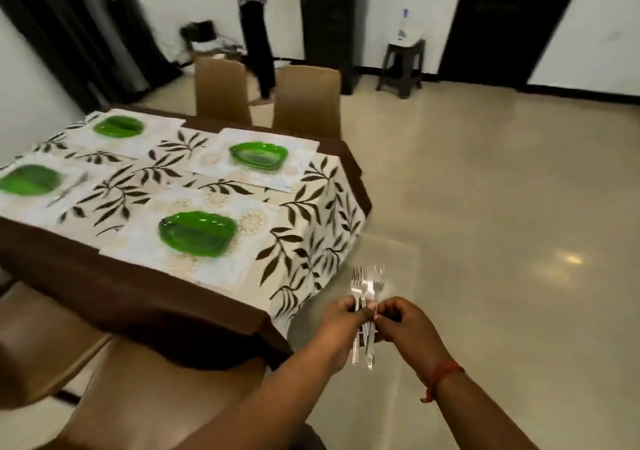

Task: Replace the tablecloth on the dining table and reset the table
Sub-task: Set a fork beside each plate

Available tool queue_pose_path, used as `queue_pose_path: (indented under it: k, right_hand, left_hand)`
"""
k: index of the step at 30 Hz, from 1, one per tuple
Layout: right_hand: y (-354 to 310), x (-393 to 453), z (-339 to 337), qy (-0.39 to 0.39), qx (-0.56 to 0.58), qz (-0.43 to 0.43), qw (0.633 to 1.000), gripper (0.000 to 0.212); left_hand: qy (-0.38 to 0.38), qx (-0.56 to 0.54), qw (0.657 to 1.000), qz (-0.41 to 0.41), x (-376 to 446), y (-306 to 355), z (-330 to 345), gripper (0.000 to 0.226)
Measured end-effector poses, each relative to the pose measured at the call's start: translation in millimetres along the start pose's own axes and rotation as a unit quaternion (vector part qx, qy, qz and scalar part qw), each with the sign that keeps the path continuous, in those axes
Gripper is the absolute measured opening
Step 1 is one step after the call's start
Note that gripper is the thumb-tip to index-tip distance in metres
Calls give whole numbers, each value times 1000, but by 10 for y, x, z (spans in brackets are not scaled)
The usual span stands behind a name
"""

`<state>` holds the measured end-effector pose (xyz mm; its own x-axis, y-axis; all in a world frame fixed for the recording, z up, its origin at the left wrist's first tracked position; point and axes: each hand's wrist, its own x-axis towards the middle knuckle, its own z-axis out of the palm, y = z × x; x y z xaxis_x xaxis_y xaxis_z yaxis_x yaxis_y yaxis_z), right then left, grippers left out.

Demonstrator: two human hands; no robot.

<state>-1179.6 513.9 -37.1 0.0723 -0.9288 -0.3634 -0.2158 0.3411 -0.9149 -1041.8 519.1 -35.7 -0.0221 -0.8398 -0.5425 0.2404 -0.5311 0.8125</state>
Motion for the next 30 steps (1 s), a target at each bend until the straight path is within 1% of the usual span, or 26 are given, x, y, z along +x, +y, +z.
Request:
queue_pose_path:
  k: [2, 4, 6, 10, 12, 14, 16, 19, 22, 24, 27, 29, 30]
  right_hand:
    - [-153, 354, 137, -50, -39, -12, 998, 6]
    - [-324, 719, 393, -91, -63, -22, 994, 7]
    - [-474, 1059, 664, -126, -73, -25, 989, 3]
    - [-859, 1679, 1403, -206, -106, -22, 972, 17]
    - [-1055, 1900, 1739, -236, -109, -23, 965, 17]
    - [-1284, 2199, 2125, -268, -105, -13, 958, 9]
    - [-1469, 2421, 2474, -295, -105, -2, 950, 9]
    - [-1729, 2734, 2936, -330, -143, -36, 933, 9]
    - [-1892, 3210, 3493, -381, -185, -66, 903, 12]
    - [-1911, 3566, 3939, -398, -242, -106, 879, 14]
    - [-1960, 3999, 4603, -431, -312, -183, 827, 14]
    - [-1953, 4244, 4986, -446, -364, -225, 786, 12]
    - [-1937, 4374, 5188, -457, -389, -242, 763, 12]
  left_hand:
    - [48, -41, 998, 14, 150, 158, -144, 16]
    - [95, -72, 992, 39, 348, 314, -370, 10]
    - [135, -82, 985, 65, 509, 503, -614, 8]
    - [219, -64, 970, 88, 834, 832, -1316, 13]
    - [247, -85, 960, 99, 931, 1005, -1618, 11]
    - [287, -131, 943, 111, 1069, 1171, -1951, 11]
    - [321, -182, 923, 110, 1112, 1306, -2241, 10]
    - [365, -235, 894, 111, 1166, 1358, -2665, 13]
    - [429, -272, 854, 115, 1191, 1394, -3020, 12]
    - [467, -311, 819, 118, 1171, 1369, -3179, 12]
    - [527, -362, 760, 115, 1062, 1322, -3290, 10]
    - [570, -397, 712, 103, 982, 1272, -3294, 16]
    - [600, -413, 679, 95, 950, 1271, -3267, 17]
